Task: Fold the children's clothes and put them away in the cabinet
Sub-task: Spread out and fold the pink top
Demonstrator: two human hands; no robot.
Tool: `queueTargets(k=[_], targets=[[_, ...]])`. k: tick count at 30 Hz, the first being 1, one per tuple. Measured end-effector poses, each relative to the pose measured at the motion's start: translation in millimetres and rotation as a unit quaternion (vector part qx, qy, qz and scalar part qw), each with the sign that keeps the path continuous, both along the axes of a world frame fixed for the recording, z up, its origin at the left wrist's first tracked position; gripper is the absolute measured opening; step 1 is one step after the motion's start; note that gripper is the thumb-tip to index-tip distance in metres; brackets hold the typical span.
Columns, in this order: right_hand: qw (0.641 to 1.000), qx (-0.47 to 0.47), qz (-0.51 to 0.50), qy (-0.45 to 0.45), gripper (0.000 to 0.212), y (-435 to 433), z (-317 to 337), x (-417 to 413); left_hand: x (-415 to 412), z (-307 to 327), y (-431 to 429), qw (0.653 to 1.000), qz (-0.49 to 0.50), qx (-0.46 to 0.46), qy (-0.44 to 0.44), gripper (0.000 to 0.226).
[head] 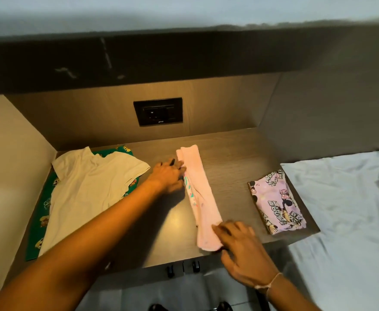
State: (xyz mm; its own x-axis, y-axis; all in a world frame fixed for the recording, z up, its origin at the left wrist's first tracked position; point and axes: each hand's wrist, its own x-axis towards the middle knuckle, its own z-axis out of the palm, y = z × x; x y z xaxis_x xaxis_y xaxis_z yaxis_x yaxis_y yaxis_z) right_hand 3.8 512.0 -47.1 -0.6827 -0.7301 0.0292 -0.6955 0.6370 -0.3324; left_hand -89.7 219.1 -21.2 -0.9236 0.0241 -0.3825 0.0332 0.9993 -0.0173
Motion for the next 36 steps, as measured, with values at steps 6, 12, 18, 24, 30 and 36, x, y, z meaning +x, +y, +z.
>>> queueTargets(k=[6, 12, 18, 24, 30, 36], targets=[[0.999, -0.036, 0.004, 0.001, 0.054, -35.2, -15.0, 9.5, -35.7, -5.5, -10.7, 1.0, 0.008, -0.005, 0.002, 0.056], [0.998, -0.051, 0.044, 0.0, 0.051, -17.5, -17.7, -3.2, 68.1, -0.8, 9.8, 0.974, -0.069, 0.168, 0.137, 0.066], [0.994, -0.01, 0.11, 0.022, 0.056, -13.5, -31.2, -13.7, 162.5, -43.0, 25.1, 0.97, -0.11, 0.178, 0.122, 0.07], [0.985, -0.084, 0.131, 0.072, 0.029, -12.1, -38.8, -2.3, 196.6, -60.0, 48.1, 0.96, -0.08, 0.161, 0.217, 0.049], [0.982, -0.16, 0.097, 0.028, 0.016, -9.2, -34.9, 22.0, 222.9, -62.8, 76.9, 0.915, -0.01, 0.229, 0.332, 0.02], [0.962, -0.247, -0.002, -0.113, 0.018, -8.2, 16.8, 24.6, 223.0, -9.5, 91.9, 0.824, 0.189, 0.457, 0.278, 0.023]])
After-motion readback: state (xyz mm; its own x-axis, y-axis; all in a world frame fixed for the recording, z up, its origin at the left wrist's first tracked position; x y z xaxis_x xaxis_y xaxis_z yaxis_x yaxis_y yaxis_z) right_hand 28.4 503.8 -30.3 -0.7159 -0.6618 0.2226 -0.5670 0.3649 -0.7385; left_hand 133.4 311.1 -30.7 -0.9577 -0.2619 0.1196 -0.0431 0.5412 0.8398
